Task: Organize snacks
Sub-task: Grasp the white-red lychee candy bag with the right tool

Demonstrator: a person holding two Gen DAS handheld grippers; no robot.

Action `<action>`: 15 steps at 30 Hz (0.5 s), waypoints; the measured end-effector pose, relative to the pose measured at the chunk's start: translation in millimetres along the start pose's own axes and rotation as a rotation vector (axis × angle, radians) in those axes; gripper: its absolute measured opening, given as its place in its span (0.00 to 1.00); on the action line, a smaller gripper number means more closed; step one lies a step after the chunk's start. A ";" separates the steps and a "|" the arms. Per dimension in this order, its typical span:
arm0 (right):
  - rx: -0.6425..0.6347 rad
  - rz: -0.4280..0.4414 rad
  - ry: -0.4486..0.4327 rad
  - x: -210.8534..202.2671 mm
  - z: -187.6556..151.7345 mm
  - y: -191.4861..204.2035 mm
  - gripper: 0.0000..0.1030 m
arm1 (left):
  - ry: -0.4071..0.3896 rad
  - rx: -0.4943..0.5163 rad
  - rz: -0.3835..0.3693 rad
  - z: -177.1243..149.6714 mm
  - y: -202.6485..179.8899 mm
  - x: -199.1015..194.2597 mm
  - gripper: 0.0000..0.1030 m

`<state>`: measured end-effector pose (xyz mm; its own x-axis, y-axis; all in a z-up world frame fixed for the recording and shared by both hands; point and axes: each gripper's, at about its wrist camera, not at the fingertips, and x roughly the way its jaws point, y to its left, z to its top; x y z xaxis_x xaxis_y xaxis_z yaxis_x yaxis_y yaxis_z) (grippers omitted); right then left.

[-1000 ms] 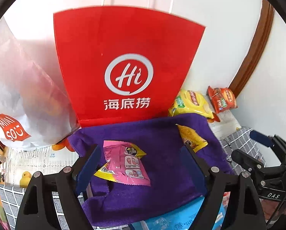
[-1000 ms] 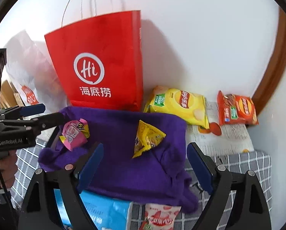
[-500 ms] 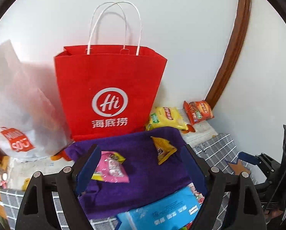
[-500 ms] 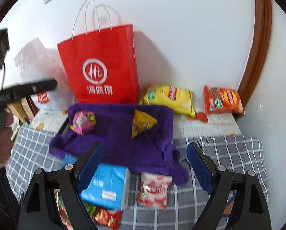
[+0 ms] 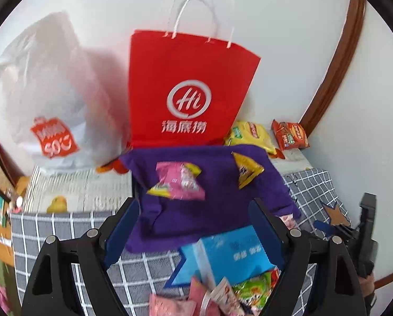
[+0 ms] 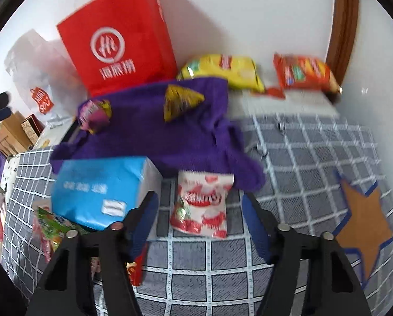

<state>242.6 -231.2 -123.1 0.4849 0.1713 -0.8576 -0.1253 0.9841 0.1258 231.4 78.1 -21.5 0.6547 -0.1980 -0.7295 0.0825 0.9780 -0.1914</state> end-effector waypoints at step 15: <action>0.011 0.040 0.058 55.3 -6.6 -6.5 0.62 | 0.043 -0.068 0.045 -59.5 40.1 1.2 0.82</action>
<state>264.5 -228.4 -174.7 0.4287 0.2081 -0.8792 -0.1343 0.9770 0.1658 190.8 113.2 -69.1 0.6238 -0.1584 -0.7653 0.0019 0.9795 -0.2012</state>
